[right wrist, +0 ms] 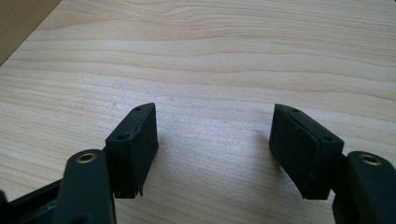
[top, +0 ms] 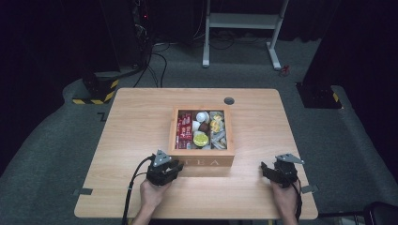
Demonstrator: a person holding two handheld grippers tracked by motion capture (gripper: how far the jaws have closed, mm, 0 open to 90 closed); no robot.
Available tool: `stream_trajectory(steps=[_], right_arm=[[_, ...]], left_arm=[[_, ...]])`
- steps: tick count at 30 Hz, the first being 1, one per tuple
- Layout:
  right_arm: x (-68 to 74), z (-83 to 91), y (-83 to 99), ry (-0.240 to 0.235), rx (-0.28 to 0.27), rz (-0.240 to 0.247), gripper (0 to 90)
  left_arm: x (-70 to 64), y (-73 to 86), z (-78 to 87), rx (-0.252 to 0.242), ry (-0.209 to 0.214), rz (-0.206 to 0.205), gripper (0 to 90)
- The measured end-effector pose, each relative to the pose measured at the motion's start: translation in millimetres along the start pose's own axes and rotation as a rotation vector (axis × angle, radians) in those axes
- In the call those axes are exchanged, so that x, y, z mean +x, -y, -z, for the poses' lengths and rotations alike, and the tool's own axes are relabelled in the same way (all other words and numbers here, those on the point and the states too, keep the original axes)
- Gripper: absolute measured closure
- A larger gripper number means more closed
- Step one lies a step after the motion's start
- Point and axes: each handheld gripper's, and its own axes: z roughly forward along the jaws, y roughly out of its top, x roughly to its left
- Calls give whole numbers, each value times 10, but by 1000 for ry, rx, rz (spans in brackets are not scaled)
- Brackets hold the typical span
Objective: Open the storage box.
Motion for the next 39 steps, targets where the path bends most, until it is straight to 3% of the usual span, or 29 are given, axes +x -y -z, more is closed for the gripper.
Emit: stream_trajectory(steps=[7,21,39], right_arm=[[0,0,0,-1,0,0,321],[1,0,0,-1,1,0,319],[1,0,0,-2,1,0,318]], left_arm=[[-56,-71,-21,3,-2,-20,746],[-81,-103,-35,-4,7,-5,765],[-119,-214,-44,-10,-2,-15,887]])
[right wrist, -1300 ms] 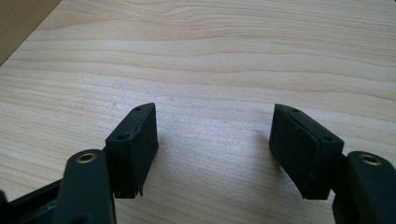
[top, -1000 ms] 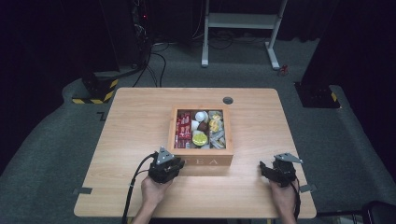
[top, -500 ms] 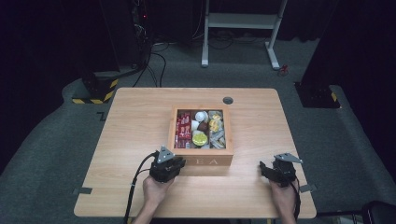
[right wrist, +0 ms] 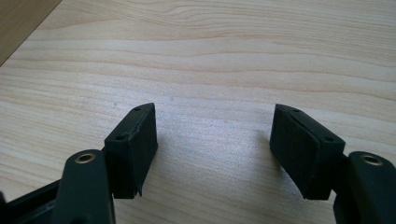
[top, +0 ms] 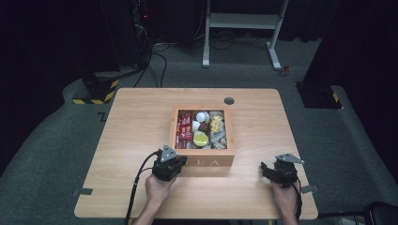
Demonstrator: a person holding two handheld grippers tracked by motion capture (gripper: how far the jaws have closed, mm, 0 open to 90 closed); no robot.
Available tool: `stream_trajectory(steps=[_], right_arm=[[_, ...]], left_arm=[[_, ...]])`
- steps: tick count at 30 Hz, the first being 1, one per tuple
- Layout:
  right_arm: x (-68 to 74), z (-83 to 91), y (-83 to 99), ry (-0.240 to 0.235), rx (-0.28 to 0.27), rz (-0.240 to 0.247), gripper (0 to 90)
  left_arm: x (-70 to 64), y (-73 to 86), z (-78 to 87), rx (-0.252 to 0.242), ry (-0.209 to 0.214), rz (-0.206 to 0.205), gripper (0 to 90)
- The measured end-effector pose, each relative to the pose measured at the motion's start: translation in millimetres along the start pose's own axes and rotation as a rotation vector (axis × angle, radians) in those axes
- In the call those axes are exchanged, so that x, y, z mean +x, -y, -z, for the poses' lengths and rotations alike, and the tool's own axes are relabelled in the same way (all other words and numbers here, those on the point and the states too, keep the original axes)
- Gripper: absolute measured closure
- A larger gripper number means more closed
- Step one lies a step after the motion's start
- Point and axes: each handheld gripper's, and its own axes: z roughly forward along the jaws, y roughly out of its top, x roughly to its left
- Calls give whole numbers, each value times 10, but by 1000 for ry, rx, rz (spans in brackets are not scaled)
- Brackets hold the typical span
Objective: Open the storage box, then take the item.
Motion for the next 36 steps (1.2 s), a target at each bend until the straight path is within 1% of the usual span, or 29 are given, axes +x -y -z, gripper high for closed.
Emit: stream_trajectory(steps=[3,6,12,14,18,21,24,27,36], right_arm=[[0,0,0,0,0,0,318],[0,0,0,0,0,0,317],[0,0,0,0,0,0,317],[0,0,0,0,0,0,318],[0,0,0,0,0,0,318],[0,0,0,0,0,0,317],[0,0,0,0,0,0,317],[0,0,0,0,0,0,317],[0,0,-1,0,1,0,317]], left_arm=[[2,-20,1,-4,0,5,890],[2,-48,9,-4,-10,1,892],[6,-98,9,-15,-5,8,892],[10,-118,12,-16,-8,-1,892],[18,-138,19,-25,6,10,891],[16,-147,19,-26,3,8,891],[20,-163,26,-27,8,17,891],[25,-192,41,-31,8,9,891],[58,-263,50,-32,23,25,890]])
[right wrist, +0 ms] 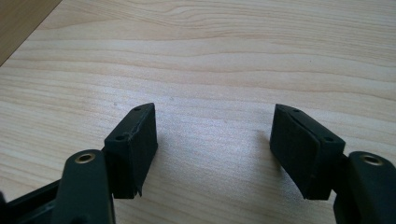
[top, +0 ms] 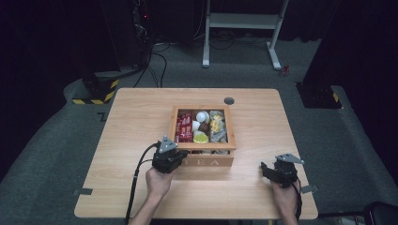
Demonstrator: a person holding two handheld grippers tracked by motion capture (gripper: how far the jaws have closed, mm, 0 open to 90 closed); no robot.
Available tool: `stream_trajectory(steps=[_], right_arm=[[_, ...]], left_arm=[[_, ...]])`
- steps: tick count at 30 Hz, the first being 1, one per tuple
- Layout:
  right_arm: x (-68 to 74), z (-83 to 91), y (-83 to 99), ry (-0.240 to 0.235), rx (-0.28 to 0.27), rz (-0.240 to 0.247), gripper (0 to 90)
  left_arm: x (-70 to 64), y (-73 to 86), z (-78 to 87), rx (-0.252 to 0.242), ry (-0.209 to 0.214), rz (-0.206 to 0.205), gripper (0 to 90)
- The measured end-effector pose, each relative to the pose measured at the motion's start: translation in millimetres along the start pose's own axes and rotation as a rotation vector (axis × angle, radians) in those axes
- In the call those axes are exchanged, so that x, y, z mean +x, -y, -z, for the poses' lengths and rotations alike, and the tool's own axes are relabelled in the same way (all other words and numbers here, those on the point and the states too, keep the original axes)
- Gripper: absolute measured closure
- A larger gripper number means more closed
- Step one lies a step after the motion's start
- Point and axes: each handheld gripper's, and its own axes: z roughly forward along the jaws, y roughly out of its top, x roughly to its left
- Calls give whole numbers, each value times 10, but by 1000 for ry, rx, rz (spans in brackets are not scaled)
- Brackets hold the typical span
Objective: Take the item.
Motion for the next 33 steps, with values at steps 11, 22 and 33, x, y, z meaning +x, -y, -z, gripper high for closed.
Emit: stream_trajectory(steps=[11,22,33], right_arm=[[18,-9,-6,-9,8,6,260],[-49,26,-35,-35,26,-74,317],[78,175,-82,-148,-78,-46,418]], left_arm=[[34,-152,69,-7,18,8,884],[72,-317,116,-16,35,13,887],[109,-452,150,-25,42,10,885]])
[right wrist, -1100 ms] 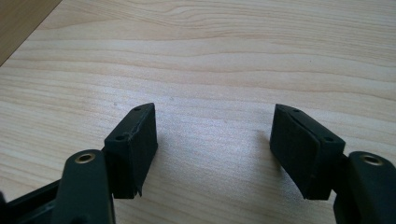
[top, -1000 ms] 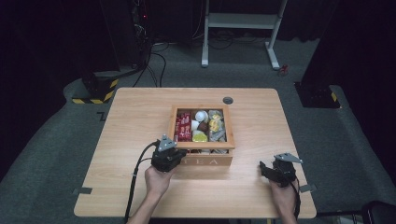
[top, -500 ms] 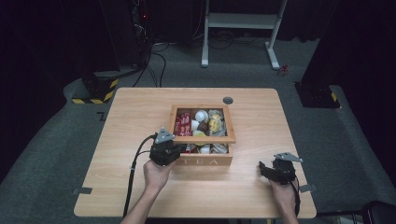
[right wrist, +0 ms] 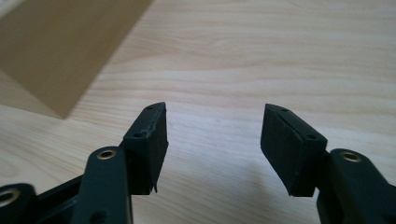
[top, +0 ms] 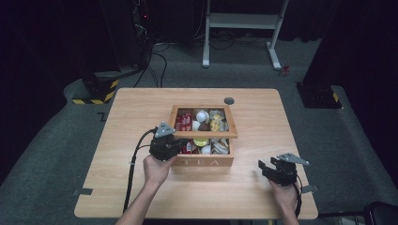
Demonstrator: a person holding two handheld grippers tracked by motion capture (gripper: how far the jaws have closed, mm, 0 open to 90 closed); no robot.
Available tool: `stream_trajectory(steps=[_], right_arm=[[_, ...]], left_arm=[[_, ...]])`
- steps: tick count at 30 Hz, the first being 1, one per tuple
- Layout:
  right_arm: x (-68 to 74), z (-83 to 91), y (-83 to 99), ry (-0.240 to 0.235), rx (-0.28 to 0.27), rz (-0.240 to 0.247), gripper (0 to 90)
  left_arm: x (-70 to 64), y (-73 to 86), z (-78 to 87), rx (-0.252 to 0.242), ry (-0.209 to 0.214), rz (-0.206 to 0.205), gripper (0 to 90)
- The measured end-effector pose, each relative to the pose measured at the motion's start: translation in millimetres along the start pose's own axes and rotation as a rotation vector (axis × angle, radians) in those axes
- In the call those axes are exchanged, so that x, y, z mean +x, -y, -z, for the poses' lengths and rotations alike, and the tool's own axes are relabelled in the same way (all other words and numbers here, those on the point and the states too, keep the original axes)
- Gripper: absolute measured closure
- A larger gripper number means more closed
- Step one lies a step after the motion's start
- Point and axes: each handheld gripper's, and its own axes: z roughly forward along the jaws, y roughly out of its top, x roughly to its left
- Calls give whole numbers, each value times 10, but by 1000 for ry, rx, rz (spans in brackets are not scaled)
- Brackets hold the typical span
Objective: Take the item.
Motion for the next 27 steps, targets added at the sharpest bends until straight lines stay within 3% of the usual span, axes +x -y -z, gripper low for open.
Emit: stream_trajectory(steps=[8,13,17,22,27], right_arm=[[188,37,-151,-115,-57,60,459],[259,29,-240,-146,-77,64,472],[326,7,-291,-177,-82,74,480],[420,3,-365,-200,-92,91,483],[518,-17,-469,-252,-106,104,460]], left_arm=[[36,-81,-3,-4,10,17,881],[56,-116,7,7,10,4,875],[70,-155,-1,-1,17,24,875],[85,-225,13,-5,17,17,870],[90,-267,19,-13,17,18,871]])
